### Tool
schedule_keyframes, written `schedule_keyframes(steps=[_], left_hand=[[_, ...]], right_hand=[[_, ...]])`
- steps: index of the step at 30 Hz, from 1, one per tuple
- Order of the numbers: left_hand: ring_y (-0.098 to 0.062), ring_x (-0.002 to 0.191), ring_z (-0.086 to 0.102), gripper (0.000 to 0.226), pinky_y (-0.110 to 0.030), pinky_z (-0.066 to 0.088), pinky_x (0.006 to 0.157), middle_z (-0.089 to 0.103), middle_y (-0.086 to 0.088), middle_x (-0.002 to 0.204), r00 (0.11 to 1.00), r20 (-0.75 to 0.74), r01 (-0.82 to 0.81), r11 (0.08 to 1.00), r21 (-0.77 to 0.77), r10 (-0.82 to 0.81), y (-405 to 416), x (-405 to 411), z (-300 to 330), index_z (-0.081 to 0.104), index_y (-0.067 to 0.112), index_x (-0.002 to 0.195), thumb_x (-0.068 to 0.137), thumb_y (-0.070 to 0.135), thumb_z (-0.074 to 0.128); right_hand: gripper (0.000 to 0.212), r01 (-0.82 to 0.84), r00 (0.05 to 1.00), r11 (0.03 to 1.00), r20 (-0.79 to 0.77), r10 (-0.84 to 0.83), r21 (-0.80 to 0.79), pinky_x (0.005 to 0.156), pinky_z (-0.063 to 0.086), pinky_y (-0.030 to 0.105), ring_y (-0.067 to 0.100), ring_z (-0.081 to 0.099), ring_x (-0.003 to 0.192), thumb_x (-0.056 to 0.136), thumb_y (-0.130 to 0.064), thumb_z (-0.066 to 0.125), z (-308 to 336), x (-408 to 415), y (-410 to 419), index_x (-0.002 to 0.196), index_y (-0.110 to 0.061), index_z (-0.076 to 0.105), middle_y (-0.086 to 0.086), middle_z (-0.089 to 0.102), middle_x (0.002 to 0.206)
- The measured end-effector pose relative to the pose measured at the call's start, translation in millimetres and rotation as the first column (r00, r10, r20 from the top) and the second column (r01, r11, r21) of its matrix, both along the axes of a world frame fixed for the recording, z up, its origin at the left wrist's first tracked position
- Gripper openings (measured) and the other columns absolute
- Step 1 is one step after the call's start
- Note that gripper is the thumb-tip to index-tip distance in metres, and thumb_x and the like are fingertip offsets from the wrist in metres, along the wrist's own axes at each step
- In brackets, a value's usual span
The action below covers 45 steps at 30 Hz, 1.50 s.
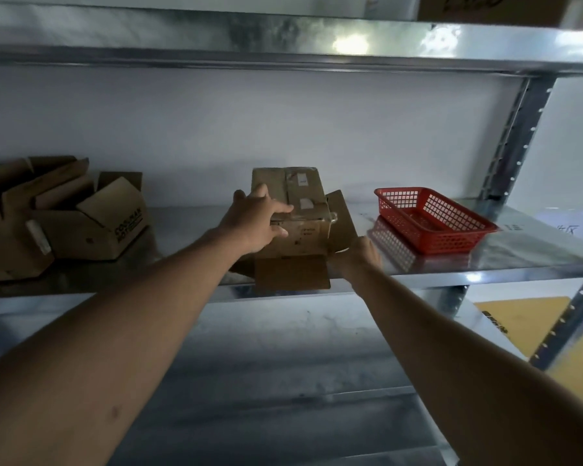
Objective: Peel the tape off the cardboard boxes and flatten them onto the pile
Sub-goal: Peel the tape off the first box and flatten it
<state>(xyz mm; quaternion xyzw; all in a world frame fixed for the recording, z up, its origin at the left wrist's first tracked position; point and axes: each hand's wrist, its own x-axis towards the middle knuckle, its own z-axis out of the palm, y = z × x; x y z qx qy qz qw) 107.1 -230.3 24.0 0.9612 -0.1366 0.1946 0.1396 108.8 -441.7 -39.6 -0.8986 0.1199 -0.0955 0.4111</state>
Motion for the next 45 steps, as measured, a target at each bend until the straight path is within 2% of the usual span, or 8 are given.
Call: schedule_keyframes(steps=[4,11,15,19,25,31,40,45], left_hand=[[-0.022,0.105,0.037,0.059,-0.043,0.047,0.095,0.043,0.005,0.110,1.000,-0.008,0.001,0.997,0.071,0.000,-20,-7,-2,0.059,0.031,0.146,0.090,0.035,0.079],[-0.016,0.096,0.046,0.062,-0.028,0.038,0.081,0.037,0.010,0.100,0.982,-0.179,0.074,0.993,0.087,-0.058,-31,-14,1,0.061,0.034,0.142,0.085,0.042,0.083],[-0.018,0.101,0.045,0.060,-0.029,0.039,0.085,0.041,0.006,0.107,0.984,-0.177,0.041,0.998,0.057,-0.030,-32,-10,-4,0.062,0.034,0.143,0.087,0.037,0.083],[-0.026,0.110,0.053,0.052,-0.032,0.046,0.089,0.041,0.004,0.112,0.985,-0.171,0.006,0.996,0.084,0.008,-34,-2,-4,0.061,0.036,0.144,0.094,0.035,0.076],[-0.029,0.118,0.049,0.052,-0.045,0.049,0.100,0.043,0.002,0.116,0.986,-0.165,0.009,0.991,0.137,0.014,-36,11,-5,0.060,0.036,0.144,0.094,0.041,0.073],[-0.026,0.149,0.037,0.059,-0.045,0.044,0.113,0.029,0.007,0.168,0.942,-0.308,0.144,0.989,0.013,-0.133,-46,33,3,0.048,0.053,0.142,0.092,0.041,0.076],[-0.028,0.150,0.034,0.056,-0.054,0.032,0.118,0.039,0.006,0.163,0.980,-0.194,0.092,0.973,0.211,-0.050,-82,71,-18,0.034,0.060,0.151,0.097,0.068,0.047],[-0.031,0.150,0.031,0.058,-0.056,0.026,0.115,0.040,0.006,0.161,0.981,-0.195,0.045,0.977,0.210,-0.004,-90,79,-23,0.033,0.059,0.152,0.096,0.072,0.046]], right_hand=[[0.027,0.065,0.998,0.998,-0.018,-0.065,-0.007,0.069,0.055,0.030,0.018,0.056,0.078,0.091,-0.006,0.068,1,4,-17,0.080,-0.017,0.045,0.003,0.052,0.085],[0.052,0.137,0.989,0.970,-0.026,-0.145,-0.200,0.095,0.046,0.043,0.035,0.051,0.118,0.099,-0.031,0.060,10,1,-24,0.144,-0.012,0.043,0.020,0.042,0.138],[0.018,-0.002,0.983,1.000,0.184,0.003,-0.006,0.074,0.056,0.036,0.022,0.065,0.090,0.095,-0.016,0.061,18,7,-28,0.108,-0.011,0.073,0.012,0.071,0.113],[0.041,-0.129,0.976,0.960,0.202,0.079,0.248,0.060,0.050,0.039,0.030,0.060,0.065,0.098,-0.031,0.047,27,11,-25,0.063,-0.012,0.057,0.011,0.064,0.070],[0.008,-0.219,0.947,0.948,0.284,0.150,0.230,0.085,0.062,0.045,0.022,0.077,0.082,0.086,-0.021,0.083,27,24,-36,0.091,-0.016,0.083,0.002,0.079,0.082],[0.014,-0.228,0.956,0.892,0.263,0.129,0.391,0.071,0.066,0.042,0.018,0.077,0.068,0.079,-0.011,0.089,33,32,-49,0.078,-0.022,0.081,-0.001,0.078,0.074],[0.020,-0.159,0.825,0.940,0.483,0.294,-0.300,0.068,0.059,0.043,0.022,0.068,0.077,0.089,-0.001,0.065,39,44,-73,0.086,-0.014,0.081,0.005,0.075,0.089],[0.010,-0.327,0.805,0.945,0.516,0.293,-0.027,0.073,0.060,0.029,0.010,0.072,0.075,0.092,-0.009,0.073,40,57,-81,0.092,-0.018,0.079,-0.007,0.076,0.084]])
